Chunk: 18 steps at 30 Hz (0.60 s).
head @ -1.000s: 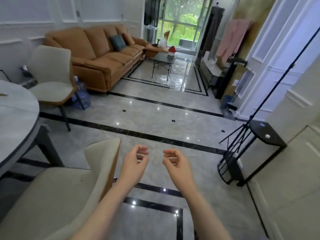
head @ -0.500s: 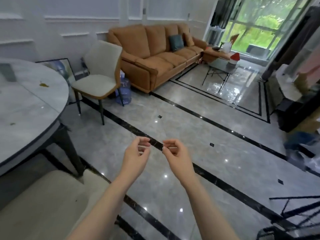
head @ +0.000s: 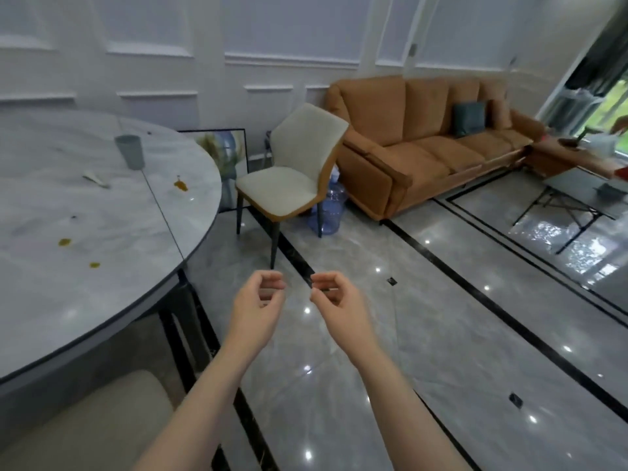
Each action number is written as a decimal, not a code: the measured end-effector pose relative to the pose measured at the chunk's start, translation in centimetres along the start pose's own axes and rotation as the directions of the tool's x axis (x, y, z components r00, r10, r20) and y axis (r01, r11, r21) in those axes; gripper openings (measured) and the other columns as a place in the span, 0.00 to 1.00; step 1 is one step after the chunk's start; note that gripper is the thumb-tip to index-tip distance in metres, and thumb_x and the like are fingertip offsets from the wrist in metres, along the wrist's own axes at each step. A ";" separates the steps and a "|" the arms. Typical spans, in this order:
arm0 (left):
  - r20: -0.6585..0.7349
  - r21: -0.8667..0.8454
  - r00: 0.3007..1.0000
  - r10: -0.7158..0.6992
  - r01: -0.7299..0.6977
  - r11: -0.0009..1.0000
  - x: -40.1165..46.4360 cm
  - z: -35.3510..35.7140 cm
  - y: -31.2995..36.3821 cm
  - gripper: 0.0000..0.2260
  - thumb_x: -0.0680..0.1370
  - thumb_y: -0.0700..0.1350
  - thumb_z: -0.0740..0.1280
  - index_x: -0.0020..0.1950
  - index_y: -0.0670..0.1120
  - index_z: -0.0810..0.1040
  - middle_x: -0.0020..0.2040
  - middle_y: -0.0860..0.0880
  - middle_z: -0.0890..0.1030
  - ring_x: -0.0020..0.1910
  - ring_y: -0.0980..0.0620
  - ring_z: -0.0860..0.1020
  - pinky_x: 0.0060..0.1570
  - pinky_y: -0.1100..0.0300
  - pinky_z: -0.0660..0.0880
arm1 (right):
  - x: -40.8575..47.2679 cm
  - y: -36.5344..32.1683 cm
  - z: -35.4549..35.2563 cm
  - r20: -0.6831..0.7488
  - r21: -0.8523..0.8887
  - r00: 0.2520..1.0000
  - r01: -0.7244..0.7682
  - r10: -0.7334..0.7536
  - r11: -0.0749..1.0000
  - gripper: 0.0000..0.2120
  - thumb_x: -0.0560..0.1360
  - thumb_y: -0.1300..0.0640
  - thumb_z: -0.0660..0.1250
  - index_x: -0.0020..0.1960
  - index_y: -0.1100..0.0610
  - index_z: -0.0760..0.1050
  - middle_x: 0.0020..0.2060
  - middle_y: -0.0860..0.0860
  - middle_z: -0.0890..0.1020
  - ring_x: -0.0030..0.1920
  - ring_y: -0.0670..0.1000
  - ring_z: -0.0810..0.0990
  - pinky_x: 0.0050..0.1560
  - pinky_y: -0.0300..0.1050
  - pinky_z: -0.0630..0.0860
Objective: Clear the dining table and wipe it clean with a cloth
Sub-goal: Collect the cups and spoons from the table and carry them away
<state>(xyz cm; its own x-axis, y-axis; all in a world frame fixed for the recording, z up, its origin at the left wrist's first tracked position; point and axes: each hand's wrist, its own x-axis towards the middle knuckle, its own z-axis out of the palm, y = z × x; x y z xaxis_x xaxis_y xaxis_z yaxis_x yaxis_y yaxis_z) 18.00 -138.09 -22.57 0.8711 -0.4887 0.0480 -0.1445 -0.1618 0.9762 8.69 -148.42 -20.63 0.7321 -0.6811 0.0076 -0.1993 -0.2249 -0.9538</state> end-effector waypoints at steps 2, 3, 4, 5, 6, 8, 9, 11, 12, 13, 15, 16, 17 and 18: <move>-0.045 -0.008 0.999 -0.021 0.020 1.000 2.5 -0.6 -0.2 0.09 0.76 0.37 0.65 0.54 0.46 0.75 0.48 0.50 0.80 0.46 0.53 0.78 0.41 0.67 0.73 | 3.4 -0.1 1.2 0.022 -0.002 1.000 0.007 -0.007 1.000 0.08 0.74 0.61 0.67 0.52 0.51 0.77 0.45 0.48 0.82 0.46 0.47 0.81 0.44 0.37 0.77; -0.073 -0.005 0.997 -0.034 0.034 0.999 4.3 -1.2 -0.7 0.09 0.76 0.37 0.65 0.54 0.46 0.75 0.48 0.50 0.79 0.46 0.53 0.78 0.41 0.67 0.73 | 5.7 -0.1 2.4 0.052 0.001 0.999 0.010 -0.010 1.000 0.08 0.74 0.60 0.67 0.52 0.52 0.77 0.44 0.48 0.82 0.46 0.48 0.81 0.46 0.40 0.78; -0.086 0.001 0.995 -0.043 0.043 0.999 5.2 -1.6 -1.0 0.09 0.76 0.37 0.65 0.54 0.47 0.75 0.48 0.51 0.79 0.47 0.53 0.78 0.42 0.67 0.73 | 7.1 -0.1 3.1 0.070 0.007 0.997 0.018 -0.018 1.000 0.08 0.74 0.60 0.67 0.52 0.52 0.77 0.44 0.48 0.82 0.45 0.48 0.81 0.46 0.41 0.78; -0.106 0.008 0.993 -0.054 0.055 0.998 6.5 -2.2 -1.4 0.09 0.76 0.38 0.65 0.54 0.48 0.75 0.48 0.51 0.79 0.47 0.53 0.78 0.43 0.66 0.74 | 8.7 -0.2 4.1 0.097 0.013 0.995 0.020 -0.021 1.000 0.08 0.74 0.61 0.67 0.52 0.52 0.77 0.44 0.48 0.82 0.46 0.48 0.81 0.46 0.41 0.78; -0.137 0.012 0.988 -0.067 0.069 0.998 7.9 -2.8 -2.0 0.09 0.76 0.38 0.65 0.53 0.49 0.75 0.47 0.51 0.79 0.47 0.53 0.78 0.44 0.64 0.74 | 10.5 -0.2 5.3 0.132 0.019 0.991 0.022 -0.024 1.000 0.08 0.74 0.61 0.67 0.52 0.53 0.77 0.45 0.49 0.81 0.46 0.49 0.81 0.46 0.40 0.77; -0.204 0.018 0.975 -0.087 0.092 0.996 10.5 -4.1 -3.2 0.09 0.75 0.37 0.65 0.52 0.50 0.75 0.47 0.51 0.79 0.46 0.53 0.78 0.45 0.63 0.73 | 13.9 -0.3 7.9 0.199 0.036 0.979 0.034 -0.041 0.999 0.08 0.75 0.62 0.66 0.53 0.54 0.77 0.46 0.49 0.81 0.46 0.49 0.81 0.46 0.39 0.77; -0.232 0.019 0.967 -0.103 0.111 0.994 11.6 -4.7 -3.5 0.09 0.75 0.37 0.65 0.51 0.50 0.74 0.47 0.51 0.79 0.46 0.53 0.78 0.44 0.64 0.73 | 15.3 -0.5 9.0 0.222 0.040 0.974 0.039 -0.047 0.998 0.08 0.75 0.62 0.66 0.53 0.54 0.77 0.46 0.48 0.81 0.47 0.49 0.81 0.46 0.39 0.78; -0.298 0.009 0.946 -0.128 0.137 0.991 14.3 -5.7 -4.2 0.09 0.75 0.37 0.65 0.51 0.50 0.75 0.47 0.51 0.79 0.46 0.53 0.78 0.43 0.67 0.73 | 18.7 -0.7 11.5 0.288 0.049 0.954 0.067 -0.078 0.997 0.08 0.75 0.62 0.67 0.53 0.54 0.77 0.47 0.48 0.81 0.48 0.48 0.81 0.49 0.41 0.79; -0.330 0.003 0.934 -0.134 0.143 0.990 15.7 -6.1 -4.4 0.09 0.75 0.37 0.65 0.51 0.49 0.75 0.47 0.50 0.80 0.45 0.54 0.78 0.41 0.69 0.73 | 20.3 -0.7 12.6 0.319 0.057 0.943 0.082 -0.096 0.995 0.08 0.75 0.62 0.67 0.53 0.54 0.77 0.47 0.48 0.81 0.48 0.48 0.81 0.50 0.43 0.79; -0.360 0.004 0.923 -0.139 0.151 0.989 17.2 -6.5 -4.4 0.09 0.75 0.37 0.65 0.52 0.48 0.75 0.47 0.50 0.80 0.43 0.55 0.77 0.39 0.71 0.73 | 22.1 -0.9 13.7 0.346 0.060 0.932 0.092 -0.107 0.994 0.08 0.75 0.62 0.67 0.53 0.55 0.77 0.47 0.48 0.81 0.48 0.48 0.81 0.50 0.43 0.79; -0.422 -0.004 0.895 -0.144 0.158 0.988 19.8 -6.9 -4.3 0.08 0.75 0.37 0.65 0.52 0.47 0.75 0.46 0.51 0.79 0.40 0.57 0.77 0.35 0.74 0.72 | 25.1 -1.5 15.2 0.390 0.070 0.912 0.109 -0.128 0.992 0.08 0.75 0.63 0.66 0.53 0.56 0.77 0.46 0.49 0.81 0.48 0.50 0.81 0.49 0.43 0.79; -0.465 -0.010 0.873 -0.149 0.163 0.987 21.6 -7.1 -4.3 0.08 0.75 0.37 0.64 0.53 0.47 0.75 0.45 0.52 0.79 0.40 0.58 0.77 0.35 0.75 0.71 | 27.0 -1.8 15.9 0.428 0.075 0.892 0.122 -0.143 0.990 0.08 0.75 0.63 0.66 0.53 0.55 0.77 0.46 0.49 0.81 0.47 0.50 0.81 0.48 0.41 0.78; -0.493 -0.016 0.856 -0.157 0.172 0.985 23.0 -7.2 -4.2 0.09 0.75 0.37 0.64 0.53 0.47 0.75 0.46 0.53 0.79 0.41 0.58 0.77 0.35 0.75 0.71 | 28.6 -2.1 16.4 0.459 0.072 0.877 0.123 -0.143 0.990 0.08 0.75 0.63 0.66 0.52 0.54 0.77 0.46 0.48 0.81 0.47 0.50 0.81 0.46 0.38 0.78; -0.515 -0.011 0.842 -0.160 0.180 0.984 24.0 -7.2 -4.2 0.10 0.75 0.36 0.63 0.53 0.48 0.75 0.46 0.53 0.79 0.42 0.58 0.77 0.36 0.76 0.71 | 29.7 -2.2 16.7 0.483 0.070 0.864 0.122 -0.140 0.990 0.08 0.75 0.63 0.65 0.52 0.53 0.77 0.45 0.48 0.81 0.47 0.49 0.81 0.44 0.36 0.77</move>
<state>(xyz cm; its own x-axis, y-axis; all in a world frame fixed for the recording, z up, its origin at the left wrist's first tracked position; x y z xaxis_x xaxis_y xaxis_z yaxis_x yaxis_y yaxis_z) 42.92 -142.93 -23.97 0.9984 0.0554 -0.0064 0.0194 -0.2377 0.9711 41.76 -156.52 -23.30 0.9753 -0.2207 -0.0046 -0.0628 -0.2572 -0.9643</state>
